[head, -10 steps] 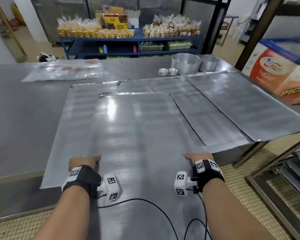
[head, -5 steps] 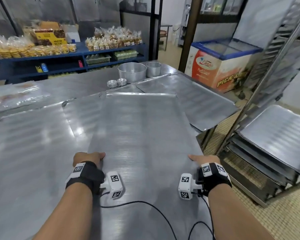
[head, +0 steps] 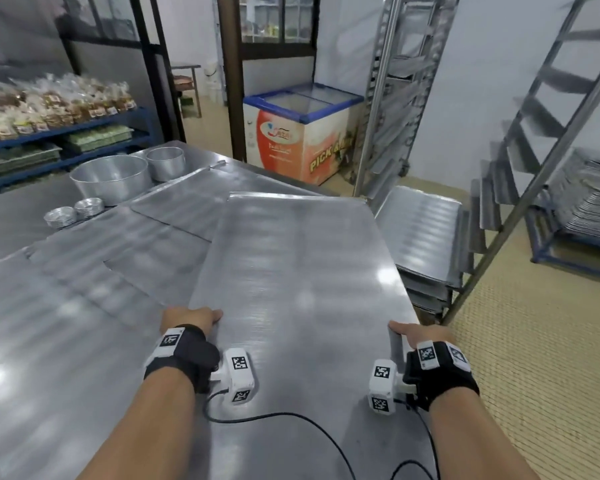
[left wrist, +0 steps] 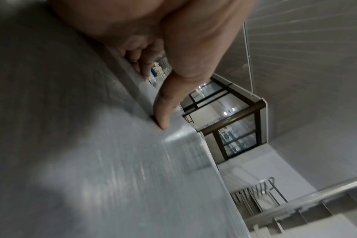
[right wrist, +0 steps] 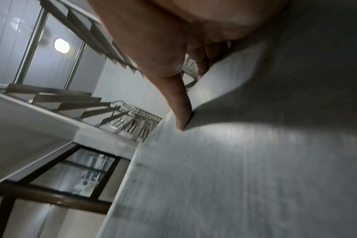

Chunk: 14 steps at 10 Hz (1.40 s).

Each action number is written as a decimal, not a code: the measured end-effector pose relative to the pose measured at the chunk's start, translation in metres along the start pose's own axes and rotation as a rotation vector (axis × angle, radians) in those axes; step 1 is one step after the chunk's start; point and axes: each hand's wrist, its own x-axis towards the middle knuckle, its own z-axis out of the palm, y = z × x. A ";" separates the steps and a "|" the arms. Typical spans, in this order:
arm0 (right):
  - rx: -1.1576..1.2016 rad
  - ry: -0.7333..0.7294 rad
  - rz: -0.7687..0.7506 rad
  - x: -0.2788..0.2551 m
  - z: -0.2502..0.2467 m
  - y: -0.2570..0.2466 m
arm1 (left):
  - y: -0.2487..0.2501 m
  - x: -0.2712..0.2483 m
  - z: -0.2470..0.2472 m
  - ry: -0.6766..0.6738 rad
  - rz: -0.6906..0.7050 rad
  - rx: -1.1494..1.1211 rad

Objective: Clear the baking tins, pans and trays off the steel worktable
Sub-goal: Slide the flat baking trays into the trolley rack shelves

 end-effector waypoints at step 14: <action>-0.036 0.191 0.316 0.245 -0.105 -0.007 | 0.178 0.029 0.361 -0.390 0.121 0.494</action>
